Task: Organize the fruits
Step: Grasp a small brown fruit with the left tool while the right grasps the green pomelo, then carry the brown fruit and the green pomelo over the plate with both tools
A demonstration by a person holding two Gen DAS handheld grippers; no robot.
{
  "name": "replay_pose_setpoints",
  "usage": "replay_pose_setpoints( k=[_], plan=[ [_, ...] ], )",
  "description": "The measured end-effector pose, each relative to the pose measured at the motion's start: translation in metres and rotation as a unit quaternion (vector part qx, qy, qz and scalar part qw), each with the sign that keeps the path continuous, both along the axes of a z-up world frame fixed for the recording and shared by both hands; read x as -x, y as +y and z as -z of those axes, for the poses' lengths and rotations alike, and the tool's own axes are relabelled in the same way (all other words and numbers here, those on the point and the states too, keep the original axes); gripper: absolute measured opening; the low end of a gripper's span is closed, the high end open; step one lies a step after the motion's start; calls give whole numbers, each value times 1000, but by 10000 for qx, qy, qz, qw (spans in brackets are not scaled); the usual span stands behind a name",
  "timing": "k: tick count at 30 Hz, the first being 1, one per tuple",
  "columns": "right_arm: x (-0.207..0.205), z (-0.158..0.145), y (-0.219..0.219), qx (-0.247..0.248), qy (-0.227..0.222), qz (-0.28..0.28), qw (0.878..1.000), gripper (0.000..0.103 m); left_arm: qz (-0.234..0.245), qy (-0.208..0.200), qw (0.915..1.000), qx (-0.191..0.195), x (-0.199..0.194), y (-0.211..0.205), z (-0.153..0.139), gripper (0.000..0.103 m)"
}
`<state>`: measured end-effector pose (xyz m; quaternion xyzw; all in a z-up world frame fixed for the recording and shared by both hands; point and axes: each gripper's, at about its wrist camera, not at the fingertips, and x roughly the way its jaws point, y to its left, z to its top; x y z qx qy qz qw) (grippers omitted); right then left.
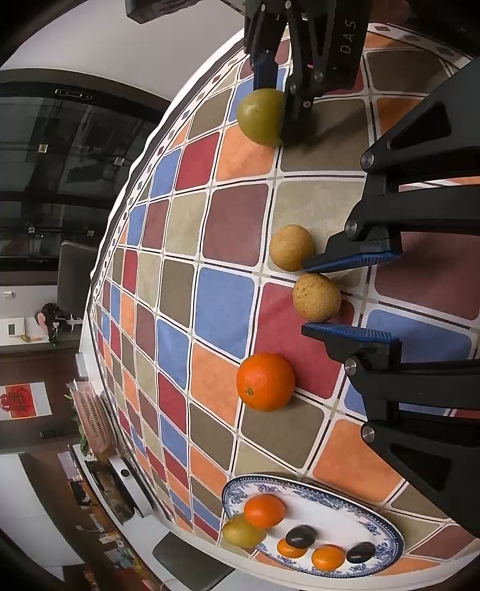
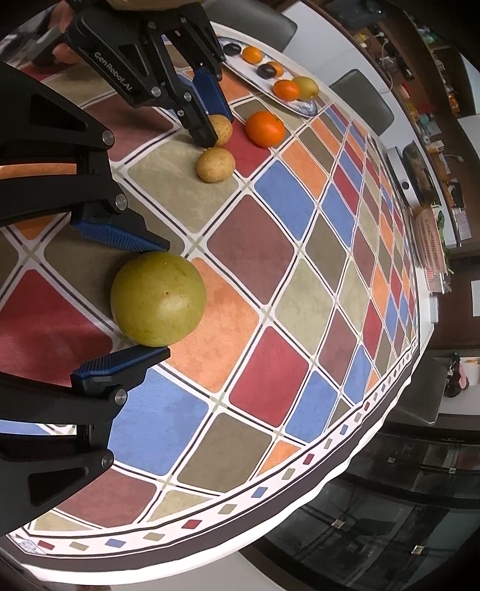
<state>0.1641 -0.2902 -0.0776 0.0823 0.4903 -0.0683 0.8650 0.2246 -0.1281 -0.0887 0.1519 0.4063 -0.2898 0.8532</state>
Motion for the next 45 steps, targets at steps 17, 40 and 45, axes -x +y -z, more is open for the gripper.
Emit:
replay_pose_setpoints(
  k=[17,40,45],
  plan=[
    [9,-30,20,-16,-455,-490,9978,51,-331,-213,9991,179,22,22,-28,28],
    [-15,-89,113,-251,-1218,-1997,9719,51,-1662,-699,9828,399,38,120,-84,28],
    [-29,-96,138,-202,-1308,-2362,9627,51,-1874,-825,9781,372,34,138,-92,28]
  ],
)
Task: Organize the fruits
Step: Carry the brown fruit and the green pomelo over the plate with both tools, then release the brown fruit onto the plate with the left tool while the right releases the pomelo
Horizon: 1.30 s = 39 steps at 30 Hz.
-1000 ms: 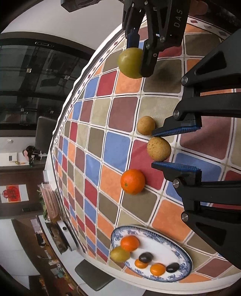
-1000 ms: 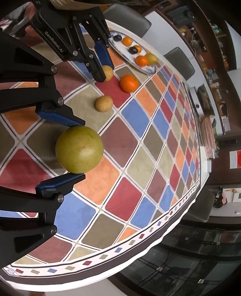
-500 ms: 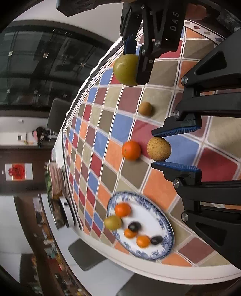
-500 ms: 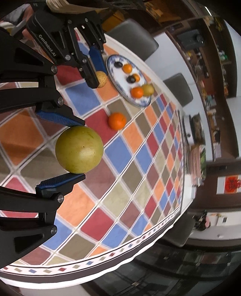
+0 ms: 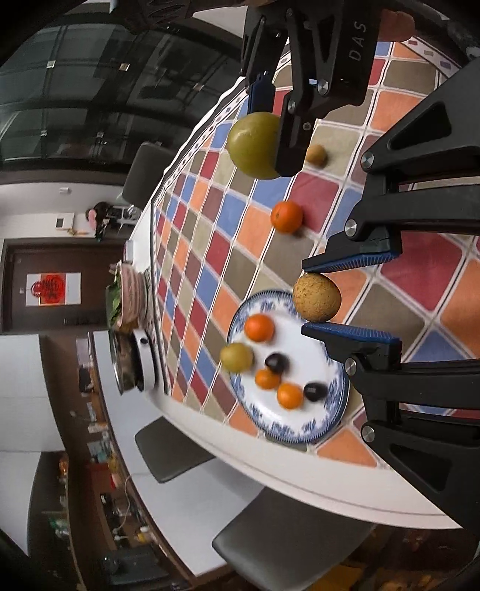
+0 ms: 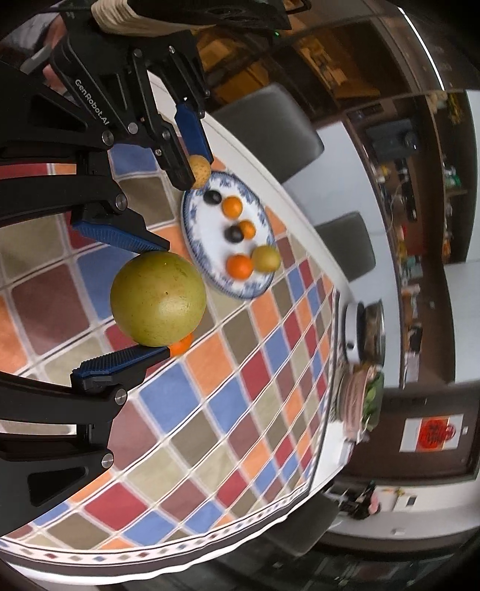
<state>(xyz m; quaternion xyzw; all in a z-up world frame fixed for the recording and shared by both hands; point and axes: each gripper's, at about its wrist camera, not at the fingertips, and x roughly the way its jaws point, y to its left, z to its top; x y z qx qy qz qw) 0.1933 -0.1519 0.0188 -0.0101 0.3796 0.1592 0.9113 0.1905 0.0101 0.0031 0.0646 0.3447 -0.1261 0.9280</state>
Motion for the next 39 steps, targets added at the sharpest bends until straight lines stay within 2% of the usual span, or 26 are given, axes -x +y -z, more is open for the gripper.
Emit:
replay_pose_setpoints(
  k=[6,18,29,34,39],
  plan=[
    [-13,-5,23,40,-141,-271,9995,51,-176,-75,9998,-108,-8,17,-2,28],
    [-55,5,65,172,-89,-888,9959,51,-249,110,9996,-102,-42,43,12,28],
    [-108,43,89,303,290,-958,9945,51,-298,548,9974,-352,-88,56,46,28],
    [-126,62,92,269,658,-916,9933,51,-306,754,9965,-200,-105,60,55,28],
    [-135,68,96,312,788,-899,9923,51,-358,861,9953,-279,-114,61,57,28]
  ],
)
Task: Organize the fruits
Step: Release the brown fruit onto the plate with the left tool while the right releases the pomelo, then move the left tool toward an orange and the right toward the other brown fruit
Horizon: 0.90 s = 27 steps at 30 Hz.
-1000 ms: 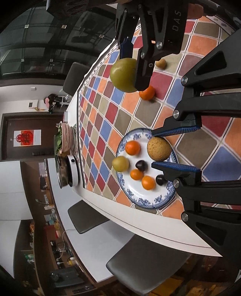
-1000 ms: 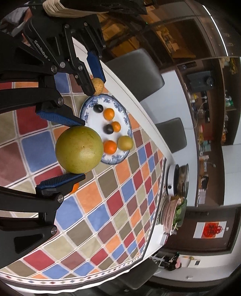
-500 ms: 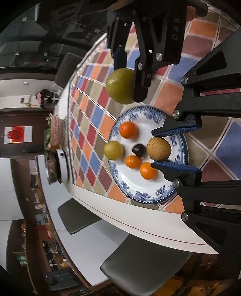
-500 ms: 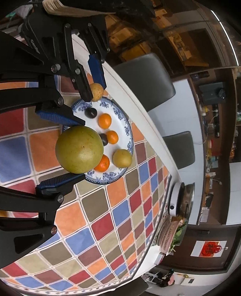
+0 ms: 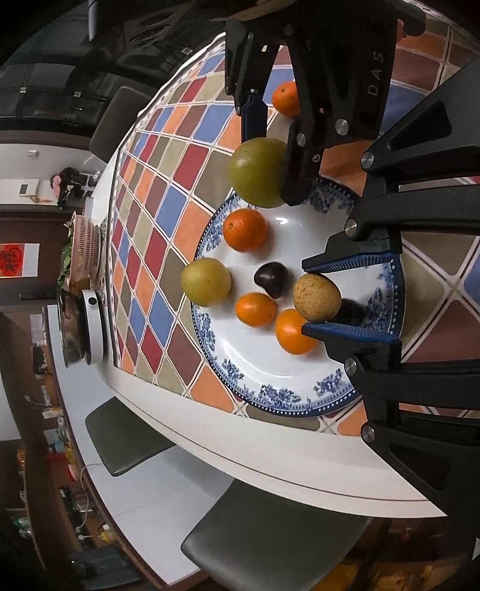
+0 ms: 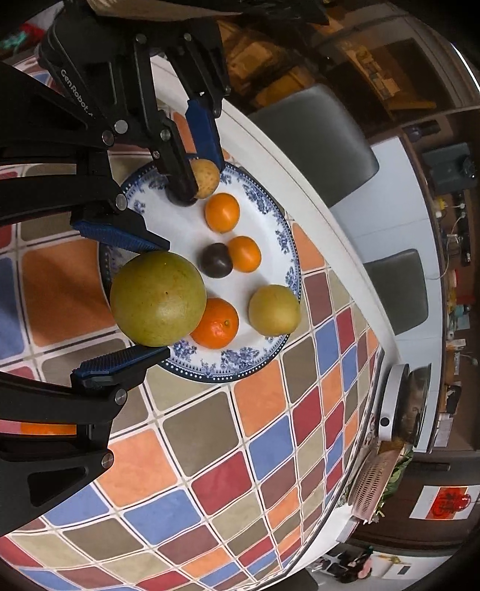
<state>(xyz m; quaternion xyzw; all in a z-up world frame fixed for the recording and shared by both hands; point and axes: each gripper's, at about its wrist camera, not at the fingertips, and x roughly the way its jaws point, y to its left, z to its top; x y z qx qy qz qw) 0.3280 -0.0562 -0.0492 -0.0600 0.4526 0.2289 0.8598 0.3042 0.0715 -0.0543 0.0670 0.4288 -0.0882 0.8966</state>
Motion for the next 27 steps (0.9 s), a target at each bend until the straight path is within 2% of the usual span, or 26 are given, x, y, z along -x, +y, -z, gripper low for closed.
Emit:
replay_pose_setpoints(
  k=[4,8,10,12,14,23,27],
  plan=[
    [-5,2,2,13,24,-24,10000,51,-10,32,10000,-30,-1,3,0,28],
    [-5,4,5,93,-22,-76,9999,52,-73,-22,9998,-173,2,3,-3,40],
    [-2,1,4,103,-137,-78,9998,52,-33,-107,9997,-229,8,2,-8,40],
    [1,-6,1,59,-251,-52,9997,58,-120,-194,9991,-358,13,0,-13,40],
    [6,-14,-2,47,-360,6,9993,59,-127,-256,9991,-324,19,0,-18,40],
    [55,-49,-32,94,-900,177,9957,59,4,-594,9979,-244,65,-21,-44,47],
    [79,-60,-48,77,-1143,314,9929,68,110,-771,9968,-151,83,-37,-54,54]
  ],
)
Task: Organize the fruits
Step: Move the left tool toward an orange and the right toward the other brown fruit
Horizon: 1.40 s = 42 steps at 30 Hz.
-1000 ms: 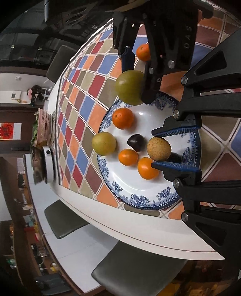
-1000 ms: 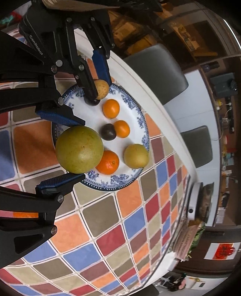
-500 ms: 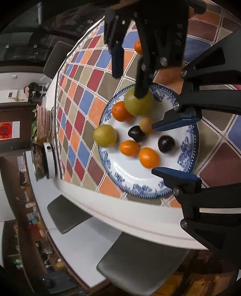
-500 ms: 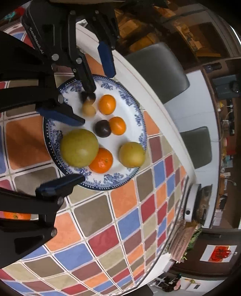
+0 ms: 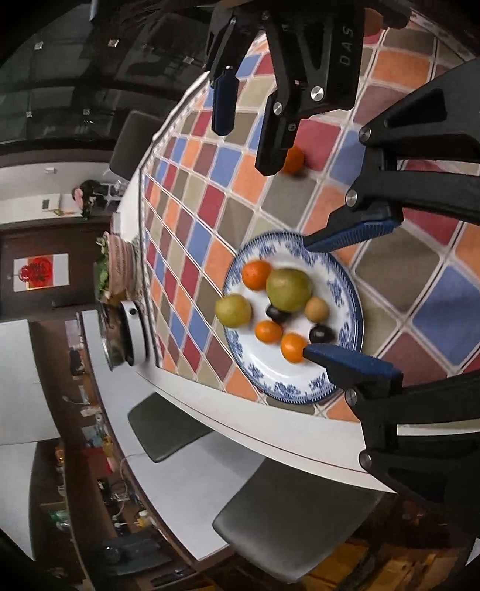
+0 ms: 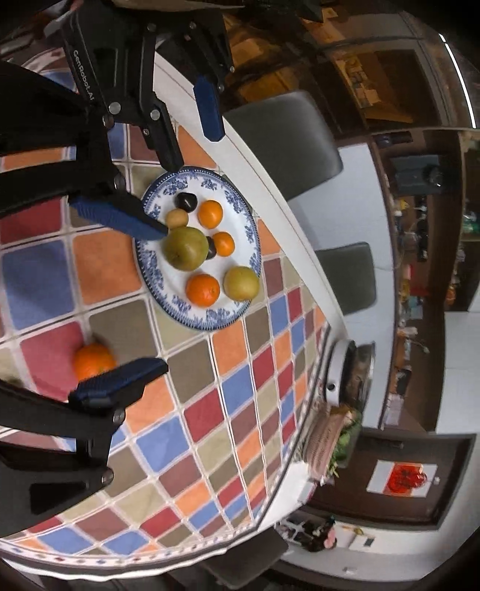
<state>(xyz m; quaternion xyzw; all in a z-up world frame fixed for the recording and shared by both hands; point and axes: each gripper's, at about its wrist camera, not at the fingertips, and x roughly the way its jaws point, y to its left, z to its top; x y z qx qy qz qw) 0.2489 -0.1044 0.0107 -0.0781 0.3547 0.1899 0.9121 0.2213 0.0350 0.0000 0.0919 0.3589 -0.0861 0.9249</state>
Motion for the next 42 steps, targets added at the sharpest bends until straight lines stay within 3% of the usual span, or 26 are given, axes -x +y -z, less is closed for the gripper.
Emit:
replay_pose_setpoints(
  k=[9,19,30,42],
  plan=[
    [38,-6,-49,-6,-162,594,9981,68,380,-157,9991,-77,23,-40,-4,55],
    [60,8,-93,210,-53,1076,9940,68,952,-227,9950,-224,33,-76,8,59],
    [72,25,-102,421,64,1134,9926,68,1449,-237,9887,-288,27,-91,22,62],
    [61,54,-102,159,655,1364,9884,68,1924,107,9810,-235,-10,-101,44,67]
  ],
)
